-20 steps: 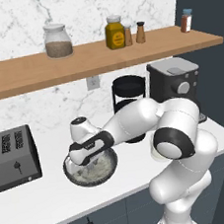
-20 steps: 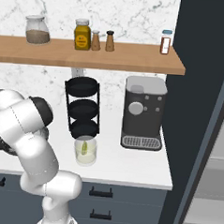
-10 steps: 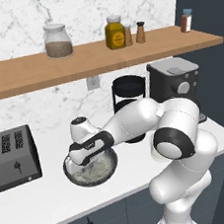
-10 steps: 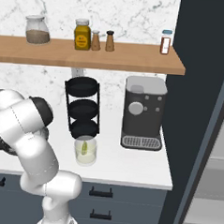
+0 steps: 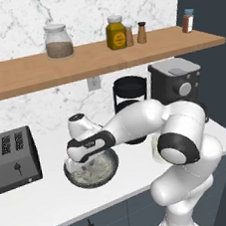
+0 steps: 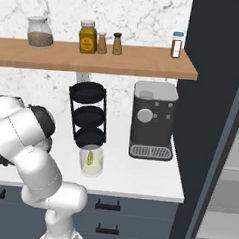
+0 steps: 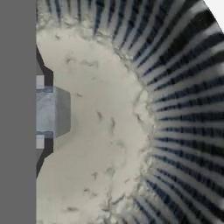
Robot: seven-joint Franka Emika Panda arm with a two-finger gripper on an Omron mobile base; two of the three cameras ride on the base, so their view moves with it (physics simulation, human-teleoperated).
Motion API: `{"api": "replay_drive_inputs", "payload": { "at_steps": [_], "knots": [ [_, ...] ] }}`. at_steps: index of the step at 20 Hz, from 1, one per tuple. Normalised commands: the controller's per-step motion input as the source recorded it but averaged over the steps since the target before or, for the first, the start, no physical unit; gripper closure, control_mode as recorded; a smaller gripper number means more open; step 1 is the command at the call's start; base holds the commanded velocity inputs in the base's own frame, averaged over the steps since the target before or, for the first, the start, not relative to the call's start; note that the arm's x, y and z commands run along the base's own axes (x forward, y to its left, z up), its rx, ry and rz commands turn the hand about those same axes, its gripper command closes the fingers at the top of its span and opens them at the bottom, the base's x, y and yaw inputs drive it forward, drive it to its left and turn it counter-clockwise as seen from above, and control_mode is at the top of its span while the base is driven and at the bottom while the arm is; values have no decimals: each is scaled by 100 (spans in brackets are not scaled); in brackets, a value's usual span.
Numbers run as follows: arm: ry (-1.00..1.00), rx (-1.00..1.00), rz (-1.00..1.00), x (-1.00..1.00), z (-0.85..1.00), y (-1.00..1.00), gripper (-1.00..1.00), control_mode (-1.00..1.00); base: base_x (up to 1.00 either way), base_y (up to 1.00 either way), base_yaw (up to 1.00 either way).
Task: Grab a lemon wedge from the fridge and one ice cube from the ice bowl, and put them in the glass of lemonade.
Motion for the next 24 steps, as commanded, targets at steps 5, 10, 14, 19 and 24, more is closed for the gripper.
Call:
{"api": "replay_drive_inputs", "payload": {
  "at_steps": [5, 10, 14, 19, 24],
  "knots": [
    [-2, 0, 0, -5, 87, 0, 100, -100, 0, 0, 0],
    [-12, 13, 0, -35, 35, -3, 100, -100, 0, 0, 0],
    [-11, 10, 0, -31, 26, -1, 100, -100, 0, 0, 0],
    [-9, 12, 0, -33, 33, -26, 100, -100, 0, 0, 0],
    [0, 2, 0, -8, 96, -57, 100, -100, 0, 0, 0]
  ]
}}
